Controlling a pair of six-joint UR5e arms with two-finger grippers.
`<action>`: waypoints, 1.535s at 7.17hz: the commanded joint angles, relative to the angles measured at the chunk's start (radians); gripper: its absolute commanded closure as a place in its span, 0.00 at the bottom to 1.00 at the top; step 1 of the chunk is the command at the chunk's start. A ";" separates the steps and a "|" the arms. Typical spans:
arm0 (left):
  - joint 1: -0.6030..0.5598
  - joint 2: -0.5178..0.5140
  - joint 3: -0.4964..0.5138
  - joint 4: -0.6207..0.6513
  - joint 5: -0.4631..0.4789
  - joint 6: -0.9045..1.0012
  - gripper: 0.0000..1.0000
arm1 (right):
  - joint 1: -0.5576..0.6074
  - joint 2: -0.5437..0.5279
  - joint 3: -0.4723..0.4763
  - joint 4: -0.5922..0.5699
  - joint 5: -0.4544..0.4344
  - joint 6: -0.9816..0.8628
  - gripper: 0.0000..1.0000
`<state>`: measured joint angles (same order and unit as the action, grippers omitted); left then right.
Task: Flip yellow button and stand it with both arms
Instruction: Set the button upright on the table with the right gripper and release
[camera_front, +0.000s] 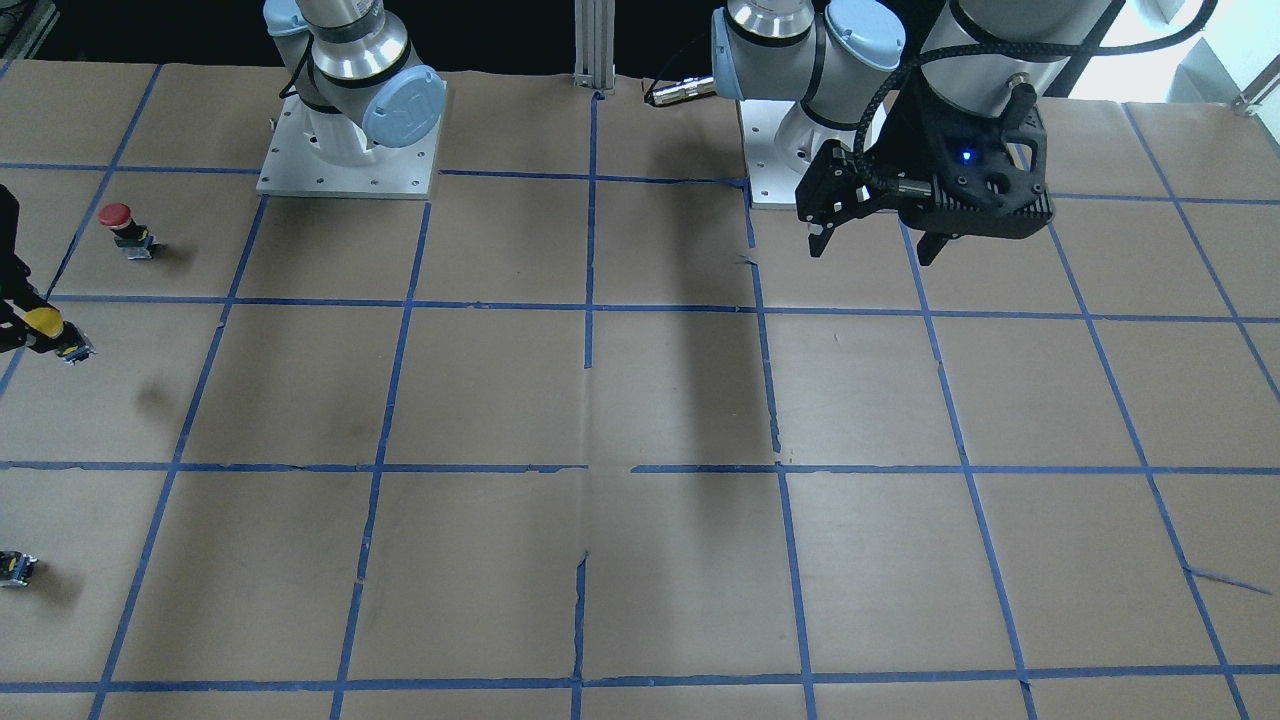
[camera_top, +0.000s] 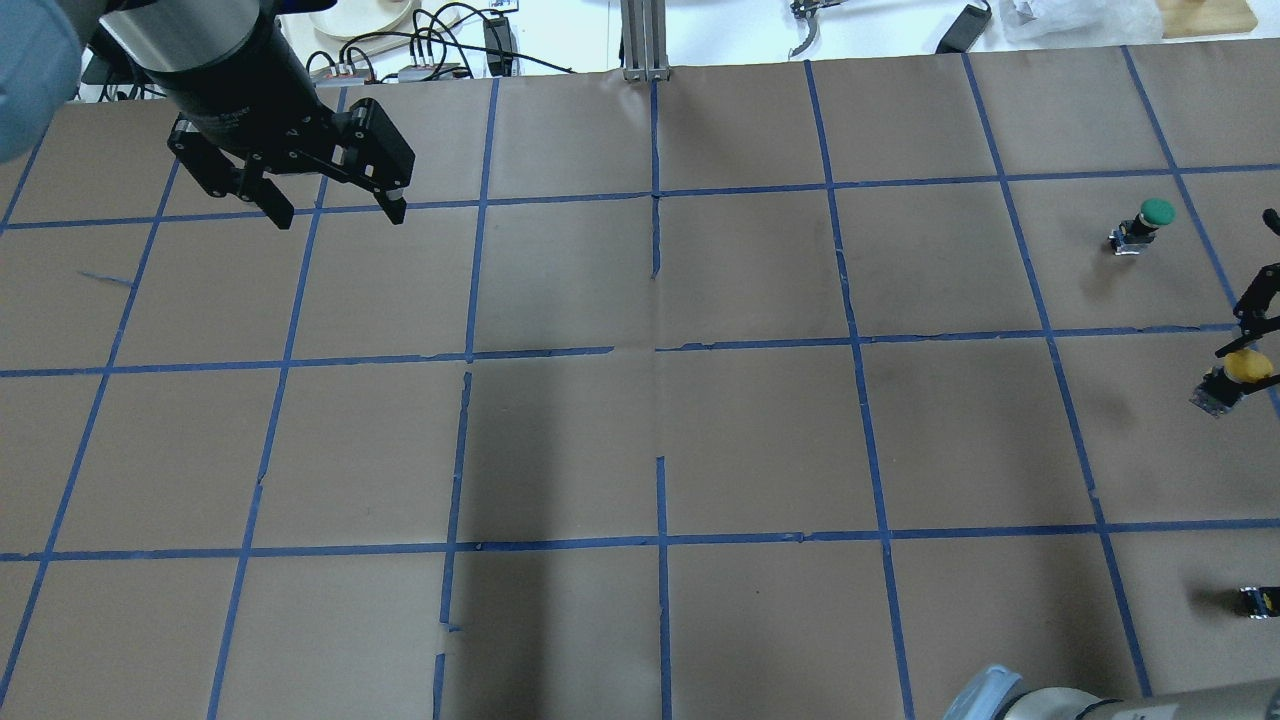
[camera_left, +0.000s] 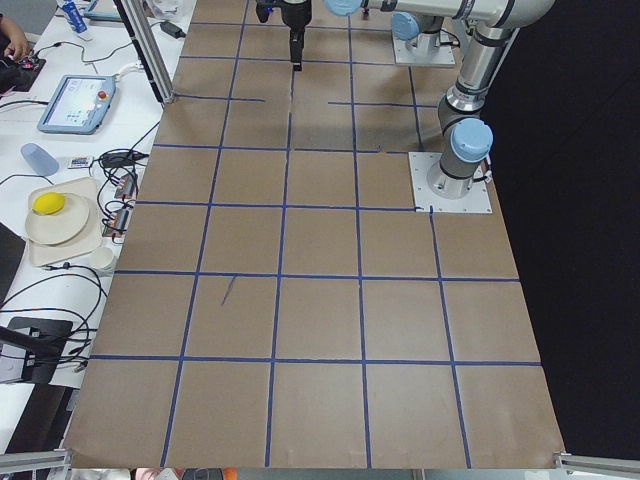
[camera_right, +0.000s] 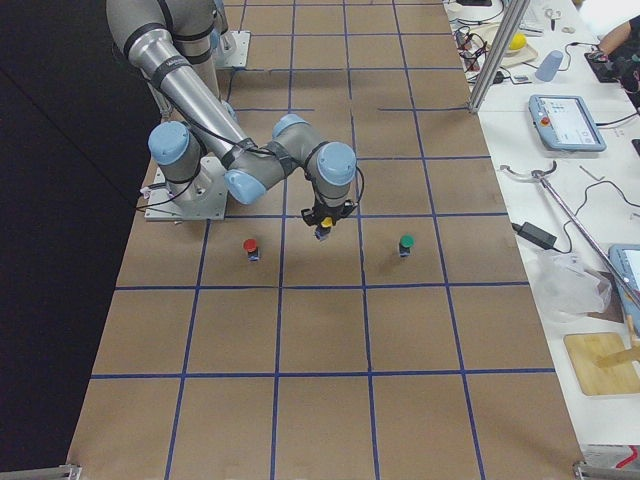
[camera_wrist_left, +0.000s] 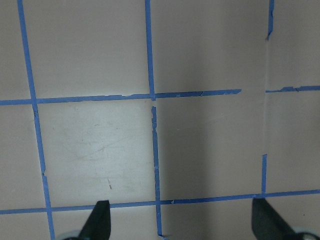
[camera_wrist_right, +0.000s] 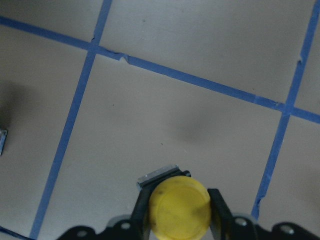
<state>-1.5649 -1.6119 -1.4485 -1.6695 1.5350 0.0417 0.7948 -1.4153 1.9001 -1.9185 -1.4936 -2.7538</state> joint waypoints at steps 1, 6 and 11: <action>0.002 0.003 0.010 -0.007 0.036 0.000 0.00 | -0.006 0.036 0.001 -0.005 -0.002 -0.426 0.80; 0.000 -0.002 0.008 0.005 0.039 -0.069 0.00 | -0.041 0.114 -0.003 -0.020 0.000 -0.627 0.58; 0.000 0.001 0.016 0.004 0.039 -0.071 0.00 | -0.042 0.121 -0.024 -0.056 -0.001 -0.450 0.00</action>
<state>-1.5646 -1.6122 -1.4342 -1.6658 1.5740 -0.0291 0.7512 -1.2806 1.8874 -1.9617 -1.4963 -3.3101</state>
